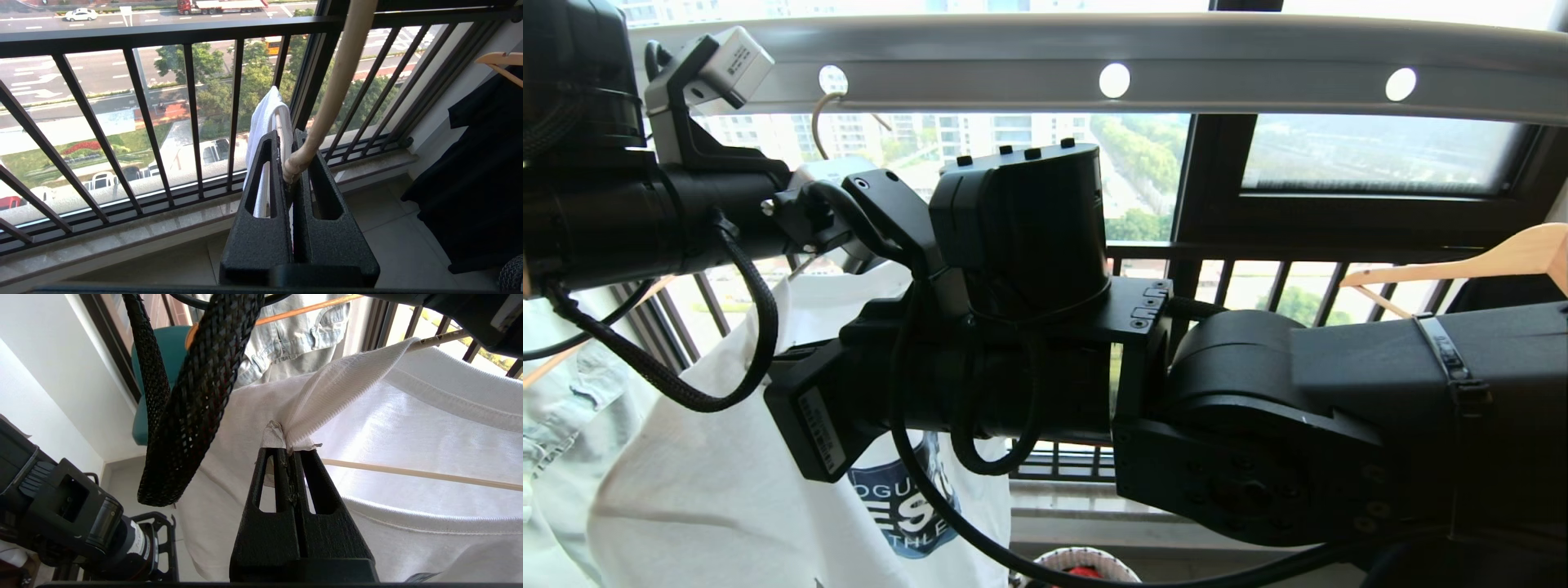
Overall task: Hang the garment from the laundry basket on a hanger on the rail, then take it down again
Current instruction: Take the clothes off the clothes rack
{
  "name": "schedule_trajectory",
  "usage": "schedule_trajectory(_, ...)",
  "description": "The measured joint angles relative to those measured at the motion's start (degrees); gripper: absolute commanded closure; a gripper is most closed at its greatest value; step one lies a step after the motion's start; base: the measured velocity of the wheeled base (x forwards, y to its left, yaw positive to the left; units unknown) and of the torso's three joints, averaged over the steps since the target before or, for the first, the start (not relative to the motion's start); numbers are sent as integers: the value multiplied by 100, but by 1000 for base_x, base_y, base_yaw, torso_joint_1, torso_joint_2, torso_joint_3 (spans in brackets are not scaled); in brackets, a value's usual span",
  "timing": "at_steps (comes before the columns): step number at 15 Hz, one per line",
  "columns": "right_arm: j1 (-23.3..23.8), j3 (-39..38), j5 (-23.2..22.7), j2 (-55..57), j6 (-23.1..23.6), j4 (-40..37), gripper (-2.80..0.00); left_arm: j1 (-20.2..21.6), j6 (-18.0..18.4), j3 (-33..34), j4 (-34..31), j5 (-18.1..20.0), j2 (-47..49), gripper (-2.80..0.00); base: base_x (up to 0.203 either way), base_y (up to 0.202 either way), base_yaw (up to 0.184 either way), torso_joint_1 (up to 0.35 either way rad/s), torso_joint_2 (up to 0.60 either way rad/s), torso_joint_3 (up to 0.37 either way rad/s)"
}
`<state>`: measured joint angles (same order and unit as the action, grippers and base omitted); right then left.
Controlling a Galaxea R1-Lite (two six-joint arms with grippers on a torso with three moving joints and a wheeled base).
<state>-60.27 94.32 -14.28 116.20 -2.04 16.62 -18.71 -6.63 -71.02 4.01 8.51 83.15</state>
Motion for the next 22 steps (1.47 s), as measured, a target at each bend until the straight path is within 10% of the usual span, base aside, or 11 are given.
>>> schedule_trajectory(10,0,-2,4,65,4,6,0,0,0,11,-2,-2,-10,0,0,0,0,0,0,0)
schedule_trajectory(11,0,0,9,74,11,6,-21,0,1,16,-2,-3,-13,0,0,0,0,0,0,0)
schedule_trajectory(12,0,2,11,78,6,5,-280,0,0,20,0,-3,-13,0,0,0,0,0,0,0)
schedule_trajectory(22,77,-257,356,-109,-7,5,-280,0,0,79,-10,-2,-60,0,0,0,0,0,0,0)
